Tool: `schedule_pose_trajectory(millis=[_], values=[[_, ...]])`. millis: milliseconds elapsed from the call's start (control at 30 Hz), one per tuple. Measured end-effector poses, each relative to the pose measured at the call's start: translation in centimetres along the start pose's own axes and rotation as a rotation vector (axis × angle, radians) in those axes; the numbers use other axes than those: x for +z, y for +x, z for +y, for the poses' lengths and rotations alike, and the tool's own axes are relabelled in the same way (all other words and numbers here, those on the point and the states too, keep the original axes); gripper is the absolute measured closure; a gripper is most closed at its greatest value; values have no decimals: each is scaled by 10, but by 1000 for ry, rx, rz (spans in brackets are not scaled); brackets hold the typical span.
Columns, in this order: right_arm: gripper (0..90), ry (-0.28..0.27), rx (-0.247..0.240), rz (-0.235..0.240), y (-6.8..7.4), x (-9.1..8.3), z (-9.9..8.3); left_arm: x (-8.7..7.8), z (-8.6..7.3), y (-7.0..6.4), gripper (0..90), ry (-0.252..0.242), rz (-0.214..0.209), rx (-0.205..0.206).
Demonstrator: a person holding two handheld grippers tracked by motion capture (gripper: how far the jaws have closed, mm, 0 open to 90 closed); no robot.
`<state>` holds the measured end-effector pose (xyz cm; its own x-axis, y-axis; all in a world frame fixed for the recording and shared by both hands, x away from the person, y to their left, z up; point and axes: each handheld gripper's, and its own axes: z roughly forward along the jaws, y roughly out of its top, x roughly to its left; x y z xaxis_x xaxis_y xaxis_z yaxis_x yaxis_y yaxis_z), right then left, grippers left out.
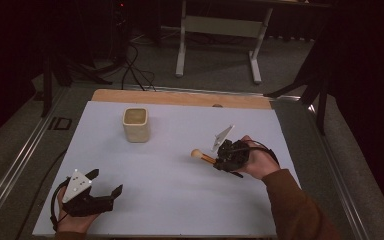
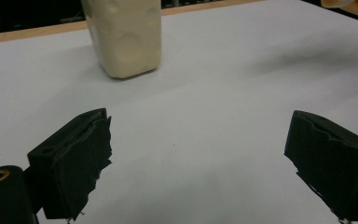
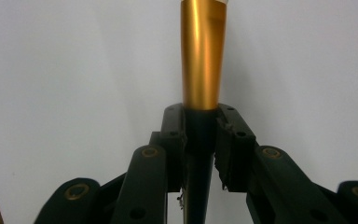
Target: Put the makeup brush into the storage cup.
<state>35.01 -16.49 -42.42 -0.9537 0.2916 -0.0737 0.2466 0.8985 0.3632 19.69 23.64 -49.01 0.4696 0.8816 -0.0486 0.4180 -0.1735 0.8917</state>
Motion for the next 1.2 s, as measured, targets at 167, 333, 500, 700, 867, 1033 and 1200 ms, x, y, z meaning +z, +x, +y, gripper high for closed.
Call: schedule_pose_trajectory(millis=[167, 333, 500, 700, 867, 1033, 1200], values=[[743, -13, -12, 7, 2, -3, 3, 3, 3, -3, 80, 1, -8, 14], [743, -24, -30, 2, 5, -8, 7, 7, 6, -5, 81, -3, -26, 22], [743, -32, -45, 4, 6, -10, 12, 11, 11, -7, 84, -15, -45, 29], [743, -32, -60, 10, 8, -8, 17, 15, 16, -10, 84, -23, -73, 36], [743, -34, -75, 14, 9, -8, 22, 19, 20, -14, 87, -19, -93, 54], [743, -39, -92, 16, 11, -9, 25, 24, 26, -18, 94, -24, -119, 67], [743, -50, -110, 19, 13, -10, 27, 28, 30, -23, 95, -27, -146, 91]])
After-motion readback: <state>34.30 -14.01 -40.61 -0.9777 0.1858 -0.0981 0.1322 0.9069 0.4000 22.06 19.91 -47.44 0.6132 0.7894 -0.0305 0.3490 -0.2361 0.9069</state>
